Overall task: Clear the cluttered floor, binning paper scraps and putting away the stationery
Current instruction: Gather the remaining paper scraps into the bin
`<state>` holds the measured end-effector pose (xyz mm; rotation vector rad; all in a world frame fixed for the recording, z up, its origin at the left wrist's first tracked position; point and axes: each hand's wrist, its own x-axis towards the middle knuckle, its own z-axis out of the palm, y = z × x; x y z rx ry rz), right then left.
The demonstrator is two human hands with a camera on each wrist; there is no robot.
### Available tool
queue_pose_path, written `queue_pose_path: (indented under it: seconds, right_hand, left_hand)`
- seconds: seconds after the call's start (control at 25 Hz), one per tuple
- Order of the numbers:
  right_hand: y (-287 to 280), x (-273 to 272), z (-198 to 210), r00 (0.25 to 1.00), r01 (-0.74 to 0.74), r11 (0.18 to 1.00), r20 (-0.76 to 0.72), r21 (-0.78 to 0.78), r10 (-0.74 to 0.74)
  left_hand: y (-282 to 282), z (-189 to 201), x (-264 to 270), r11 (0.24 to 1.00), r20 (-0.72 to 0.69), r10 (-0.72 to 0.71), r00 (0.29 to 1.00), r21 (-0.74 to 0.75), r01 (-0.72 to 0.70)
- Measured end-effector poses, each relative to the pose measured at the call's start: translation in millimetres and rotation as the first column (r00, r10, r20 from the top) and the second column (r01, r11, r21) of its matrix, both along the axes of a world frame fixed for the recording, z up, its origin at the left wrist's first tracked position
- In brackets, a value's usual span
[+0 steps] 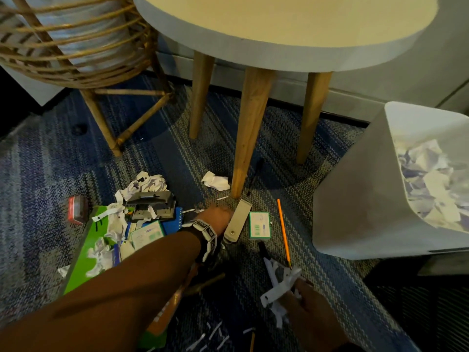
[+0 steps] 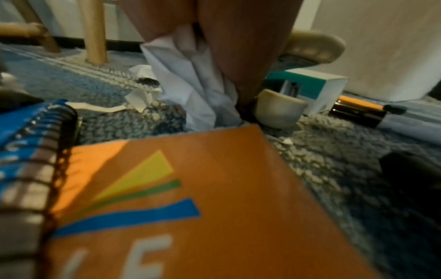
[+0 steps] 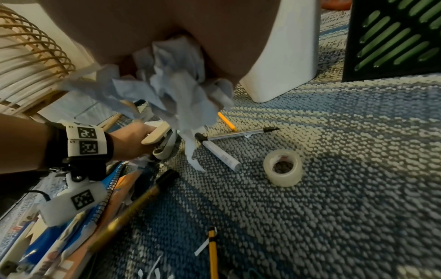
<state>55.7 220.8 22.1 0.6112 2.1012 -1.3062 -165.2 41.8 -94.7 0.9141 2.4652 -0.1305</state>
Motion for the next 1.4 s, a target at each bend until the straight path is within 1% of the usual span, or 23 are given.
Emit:
queue_pose_path:
  seconds: [0.08,0.16,0.24,0.32,0.36,0.44,0.52,0.56,0.64,0.68,0.72,0.76,0.84,0.88,0.92,0.96,1.04,1.12,1.2,1.24,1.32,1.36,1.4]
  right_hand:
    - [2,-2,17,0.998,-0.058,0.998,-0.041,-0.024,0.057]
    - [11,-6,54,0.976,-0.138,0.990,-0.167,0.002,0.136]
    - [25,-12,97,0.931,-0.177,0.982,-0.312,0.059,0.186]
    - [41,-21,138,0.869,-0.206,0.965,-0.423,0.160,0.255]
    - [52,-26,157,0.845,-0.175,0.966,-0.474,0.193,0.248]
    - [79,-30,190,0.800,-0.011,0.977,-0.584,0.212,0.136]
    - [108,-34,214,0.723,0.181,0.976,-0.689,0.118,-0.050]
    - [121,-40,219,0.687,0.257,0.965,-0.713,0.061,-0.138]
    - [143,-58,223,0.631,0.391,0.920,-0.734,0.023,-0.250]
    - [151,-71,220,0.628,0.444,0.894,-0.734,0.063,-0.259]
    - [155,-82,214,0.660,0.461,0.875,-0.716,0.146,-0.228]
    - [161,-90,207,0.727,0.435,0.864,-0.666,0.256,-0.169]
    - [170,-98,181,0.864,0.312,0.831,-0.502,0.460,-0.046]
    - [172,-97,168,0.898,0.258,0.818,-0.439,0.515,-0.007]
    - [173,-94,162,0.905,0.243,0.820,-0.425,0.519,0.001]
    - [175,-91,162,0.884,0.272,0.839,-0.468,0.472,-0.023]
    - [176,-87,175,0.780,0.374,0.887,-0.609,0.271,-0.143]
    - [182,-83,186,0.703,0.420,0.903,-0.662,0.094,-0.258]
    - [190,-76,192,0.649,0.455,0.889,-0.699,0.041,-0.300]
    - [193,-70,195,0.626,0.465,0.885,-0.721,0.036,-0.299]
    - [195,-59,204,0.604,0.440,0.897,-0.750,0.034,-0.268]
    - [195,-54,212,0.608,0.407,0.911,-0.764,0.065,-0.216]
    - [194,-53,218,0.618,0.354,0.927,-0.774,0.123,-0.134]
  left_hand:
    - [-5,8,-1,0.998,0.052,0.056,0.997,0.014,-0.057]
    - [-12,25,-3,0.984,0.086,0.176,0.981,-0.010,-0.176]
    - [-17,55,-3,0.973,0.064,0.228,0.972,-0.044,-0.225]
    - [-15,98,-1,0.975,0.024,0.220,0.975,-0.022,-0.219]
    - [-11,123,0,0.977,0.014,0.214,0.977,0.010,-0.214]
    - [4,177,6,0.979,0.029,0.186,0.982,0.084,-0.188]
    - [21,233,20,0.962,0.075,0.127,0.989,0.234,-0.141]
    - [30,259,27,0.931,0.110,0.109,0.988,0.336,-0.140]
    - [57,313,47,0.800,0.212,0.085,0.974,0.568,-0.194]
    - [72,334,53,0.695,0.257,0.083,0.963,0.678,-0.241]
    - [88,349,56,0.569,0.293,0.095,0.951,0.769,-0.294]
    - [108,358,56,0.434,0.323,0.119,0.939,0.834,-0.342]
    - [149,369,55,0.212,0.358,0.184,0.915,0.895,-0.392]
    - [170,371,54,0.151,0.369,0.212,0.905,0.902,-0.404]
    - [190,371,52,0.119,0.379,0.236,0.895,0.902,-0.414]
    - [207,370,49,0.098,0.393,0.252,0.884,0.899,-0.427]
    - [232,360,41,0.068,0.400,0.299,0.866,0.897,-0.438]
    - [251,345,34,0.055,0.414,0.353,0.839,0.886,-0.461]
    - [262,332,38,0.059,0.454,0.367,0.812,0.860,-0.507]
    - [266,326,42,0.088,0.472,0.354,0.807,0.843,-0.531]
    - [270,314,50,0.254,0.495,0.278,0.823,0.789,-0.560]
    - [271,310,53,0.335,0.528,0.199,0.825,0.755,-0.564]
    - [271,309,56,0.377,0.591,0.098,0.801,0.723,-0.579]
